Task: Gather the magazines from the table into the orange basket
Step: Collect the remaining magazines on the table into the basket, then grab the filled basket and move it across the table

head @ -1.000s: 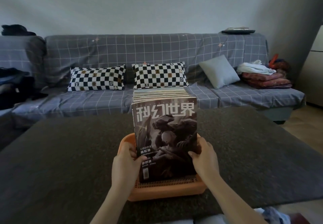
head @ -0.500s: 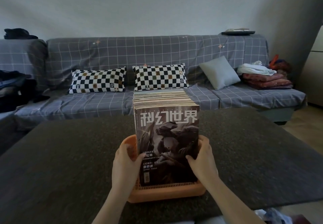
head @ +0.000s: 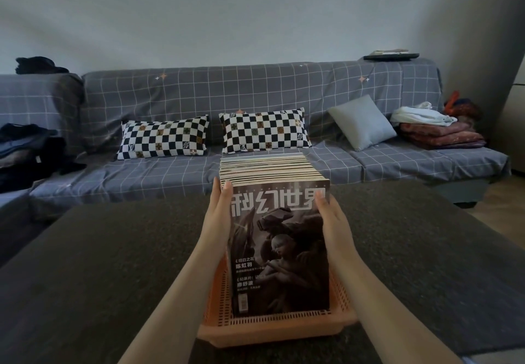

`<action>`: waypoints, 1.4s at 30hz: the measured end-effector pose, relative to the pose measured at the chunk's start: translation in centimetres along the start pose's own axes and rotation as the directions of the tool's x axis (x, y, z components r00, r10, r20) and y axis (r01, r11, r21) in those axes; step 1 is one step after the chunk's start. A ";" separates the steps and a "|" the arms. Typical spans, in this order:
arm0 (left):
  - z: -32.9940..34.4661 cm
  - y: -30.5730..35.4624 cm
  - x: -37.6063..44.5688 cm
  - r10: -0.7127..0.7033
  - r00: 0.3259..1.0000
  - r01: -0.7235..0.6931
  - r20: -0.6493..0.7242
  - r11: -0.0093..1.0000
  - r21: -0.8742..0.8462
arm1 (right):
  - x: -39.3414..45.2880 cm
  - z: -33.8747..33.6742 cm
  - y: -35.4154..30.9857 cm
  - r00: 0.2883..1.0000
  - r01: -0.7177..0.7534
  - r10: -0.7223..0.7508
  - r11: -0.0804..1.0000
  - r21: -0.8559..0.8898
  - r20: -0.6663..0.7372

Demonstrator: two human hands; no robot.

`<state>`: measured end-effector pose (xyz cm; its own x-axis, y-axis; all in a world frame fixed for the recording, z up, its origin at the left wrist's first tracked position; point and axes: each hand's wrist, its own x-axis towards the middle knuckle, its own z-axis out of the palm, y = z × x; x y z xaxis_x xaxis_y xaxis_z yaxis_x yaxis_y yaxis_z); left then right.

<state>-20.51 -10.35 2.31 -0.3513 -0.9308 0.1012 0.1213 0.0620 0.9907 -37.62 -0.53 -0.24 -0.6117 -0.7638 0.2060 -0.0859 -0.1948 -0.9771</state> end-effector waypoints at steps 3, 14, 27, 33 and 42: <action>0.7 0.2 0.5 0.030 0.998 -0.028 -0.060 0.999 0.046 | 0.3 0.6 -0.1 0.999 0.038 -0.038 0.999 -0.007 -0.001; 0.2 -0.6 0.9 0.037 0.999 -0.037 -0.020 0.999 0.020 | 0.5 0.2 0.5 0.997 0.073 -0.072 0.995 -0.069 0.018; -1.5 -5.6 0.6 -0.050 0.989 0.051 0.137 0.999 -0.005 | 1.0 -1.5 3.5 0.966 -0.203 0.199 0.979 0.007 0.167; -1.4 -5.7 0.7 -0.064 0.992 0.070 0.110 0.997 -0.046 | 1.1 -1.0 4.2 0.979 -0.140 0.150 0.987 -0.080 0.136; -2.3 -5.2 0.4 -0.104 0.982 0.097 0.158 0.994 0.053 | 0.8 -1.0 3.1 0.977 -0.133 0.154 0.981 -0.144 0.147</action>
<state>-19.14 -11.83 -3.04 -0.5042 -0.8635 0.0110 0.0377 -0.0093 0.9992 -39.13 -1.13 -3.19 -0.4952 -0.8668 0.0587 -0.1160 -0.0009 -0.9932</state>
